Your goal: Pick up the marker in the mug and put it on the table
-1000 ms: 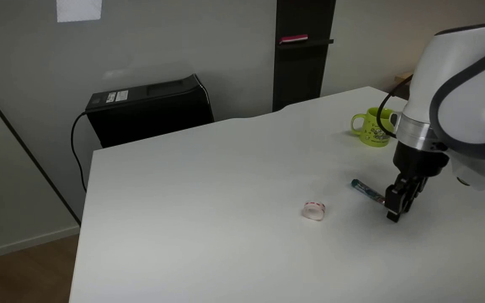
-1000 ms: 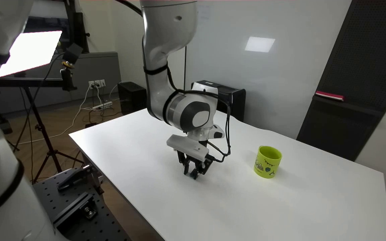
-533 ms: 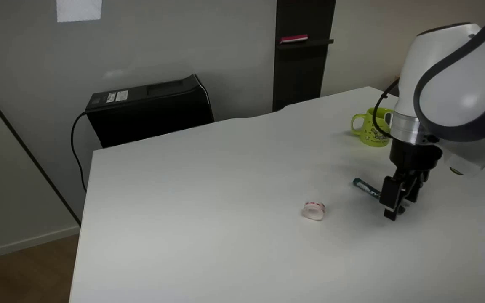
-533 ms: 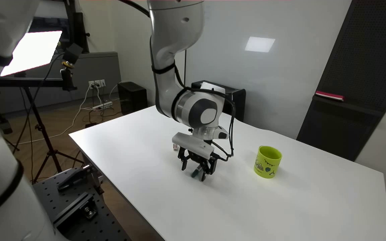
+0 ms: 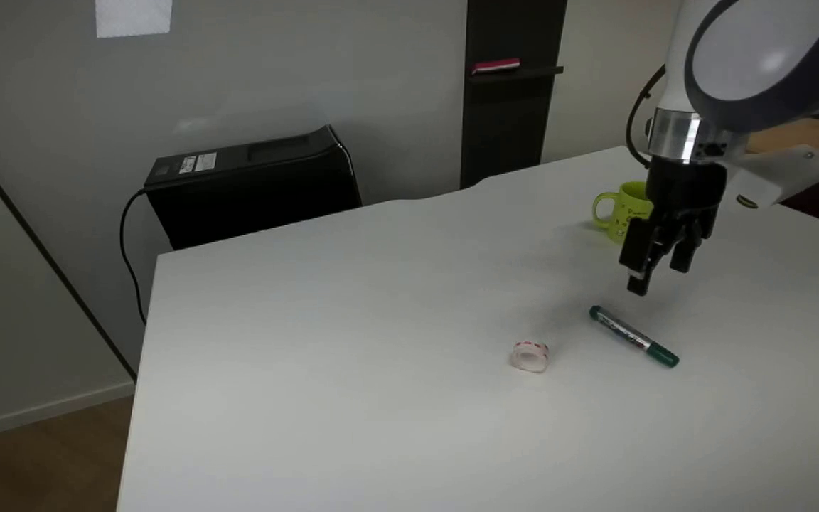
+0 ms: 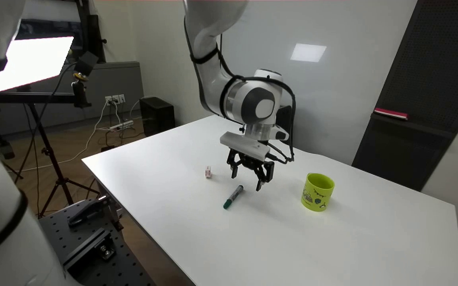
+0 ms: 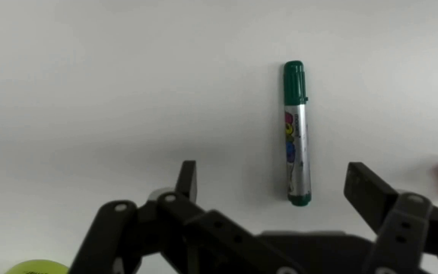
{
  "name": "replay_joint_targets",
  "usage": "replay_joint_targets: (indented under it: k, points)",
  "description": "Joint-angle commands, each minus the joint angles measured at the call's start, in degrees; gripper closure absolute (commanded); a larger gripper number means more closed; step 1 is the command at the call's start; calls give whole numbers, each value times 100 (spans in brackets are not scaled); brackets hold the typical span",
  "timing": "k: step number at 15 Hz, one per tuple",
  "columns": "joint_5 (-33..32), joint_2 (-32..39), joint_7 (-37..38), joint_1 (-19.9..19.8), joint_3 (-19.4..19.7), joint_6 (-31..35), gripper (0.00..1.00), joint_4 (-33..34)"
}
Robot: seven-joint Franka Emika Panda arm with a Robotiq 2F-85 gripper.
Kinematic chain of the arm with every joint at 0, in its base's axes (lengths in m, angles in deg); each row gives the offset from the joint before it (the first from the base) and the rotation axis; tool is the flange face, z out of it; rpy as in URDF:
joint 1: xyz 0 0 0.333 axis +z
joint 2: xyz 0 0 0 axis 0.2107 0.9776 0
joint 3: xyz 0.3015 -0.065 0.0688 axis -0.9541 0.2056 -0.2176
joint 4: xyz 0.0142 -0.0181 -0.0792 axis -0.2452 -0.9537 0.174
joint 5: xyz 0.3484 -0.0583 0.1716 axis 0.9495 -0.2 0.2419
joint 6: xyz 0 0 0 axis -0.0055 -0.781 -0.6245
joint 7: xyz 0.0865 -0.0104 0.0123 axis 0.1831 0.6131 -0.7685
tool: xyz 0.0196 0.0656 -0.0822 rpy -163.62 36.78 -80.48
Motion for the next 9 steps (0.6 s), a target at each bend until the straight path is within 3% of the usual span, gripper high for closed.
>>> replay_joint_targets:
  k: [1, 3, 4, 5, 9]
  points:
    - [-149, -393, 872, 176, 231, -394, 0, 194]
    - [-228, -457, 1206, 224, 344, -508, 0, 337]
    - [-200, -497, 1159, 169, 319, -673, 0, 384]
    - [-136, -420, 834, 74, 196, -390, 0, 248]
    - [-134, -407, 818, 60, 187, -412, 0, 254]
